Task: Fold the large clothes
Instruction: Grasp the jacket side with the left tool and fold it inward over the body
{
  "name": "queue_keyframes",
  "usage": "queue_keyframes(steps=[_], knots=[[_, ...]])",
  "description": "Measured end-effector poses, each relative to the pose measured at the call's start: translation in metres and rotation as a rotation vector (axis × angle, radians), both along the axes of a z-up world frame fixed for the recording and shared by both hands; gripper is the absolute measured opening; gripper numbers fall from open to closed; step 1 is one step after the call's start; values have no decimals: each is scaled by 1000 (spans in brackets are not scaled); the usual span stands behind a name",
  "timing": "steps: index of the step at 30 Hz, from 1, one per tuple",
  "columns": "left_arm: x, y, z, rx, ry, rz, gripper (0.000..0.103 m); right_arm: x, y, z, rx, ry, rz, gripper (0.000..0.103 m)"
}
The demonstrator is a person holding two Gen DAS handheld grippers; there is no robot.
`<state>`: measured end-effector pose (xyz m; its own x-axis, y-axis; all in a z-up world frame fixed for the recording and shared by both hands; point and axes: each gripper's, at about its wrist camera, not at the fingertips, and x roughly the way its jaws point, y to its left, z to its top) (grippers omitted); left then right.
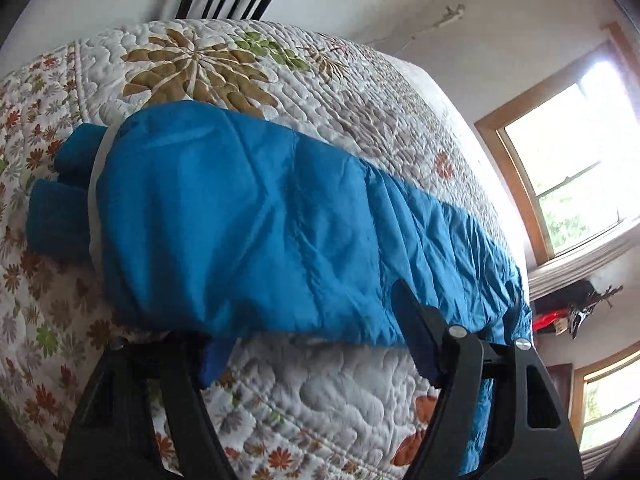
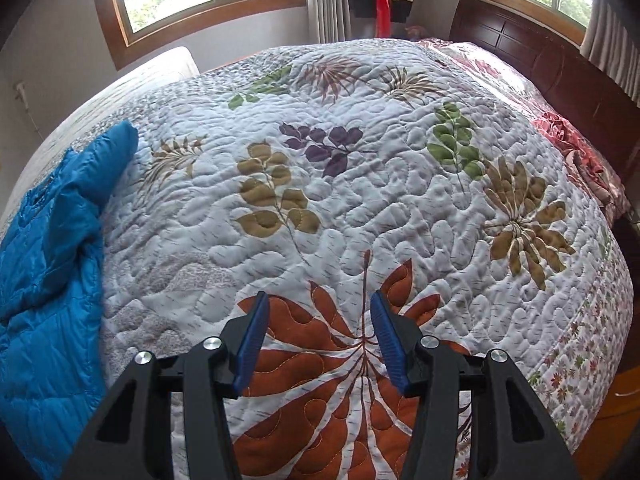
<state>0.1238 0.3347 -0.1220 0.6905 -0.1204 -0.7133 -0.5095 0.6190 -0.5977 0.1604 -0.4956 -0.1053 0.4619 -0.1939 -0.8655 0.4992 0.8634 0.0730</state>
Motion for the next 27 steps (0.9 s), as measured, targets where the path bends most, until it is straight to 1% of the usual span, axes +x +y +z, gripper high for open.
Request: queue_keyframes(steps=[1, 3, 4, 6, 7, 8, 9, 10, 11, 13, 15, 18, 21, 24, 27], knots=[[2, 4, -1, -7, -9, 15, 68, 0, 0, 0, -1, 1, 0, 53], [6, 11, -3, -3, -13, 54, 52, 1, 1, -1, -3, 2, 5, 53], [7, 15, -4, -4, -17, 68, 48, 2, 1, -2, -2, 3, 8, 53], [9, 21, -6, 0, -14, 101, 28, 2, 1, -3, -1, 5, 8, 53], [11, 24, -8, -8, -18, 112, 23, 2, 0, -3, 1, 7, 6, 53], [12, 27, -9, -14, -25, 121, 15, 2, 0, -4, 3, 8, 4, 53], [15, 26, -7, -5, -30, 126, 10, 2, -2, -5, 5, 9, 0, 53], [17, 24, -2, 25, -33, 128, 9, 1, -2, -5, 7, 10, -4, 53], [18, 17, 7, 72, -37, 124, 7, 1, -3, -5, 8, 12, -8, 53], [25, -1, 32, 173, -70, 88, 6, 0, -5, -7, -2, 28, -22, 53], [34, -20, 57, 242, -116, 33, 6, 0, -6, -9, -19, 47, -42, 53], [56, -63, 93, 320, -180, -84, 6, -1, -10, -9, -7, 46, -49, 53], [81, -124, 121, 390, -244, -223, 6, -1, -9, -8, -14, 47, -46, 53], [104, -192, 138, 420, -295, -381, 6, 1, -4, -9, -21, 51, -32, 53], [124, -265, 148, 455, -330, -536, 6, 3, -1, -10, -27, 56, -20, 53]])
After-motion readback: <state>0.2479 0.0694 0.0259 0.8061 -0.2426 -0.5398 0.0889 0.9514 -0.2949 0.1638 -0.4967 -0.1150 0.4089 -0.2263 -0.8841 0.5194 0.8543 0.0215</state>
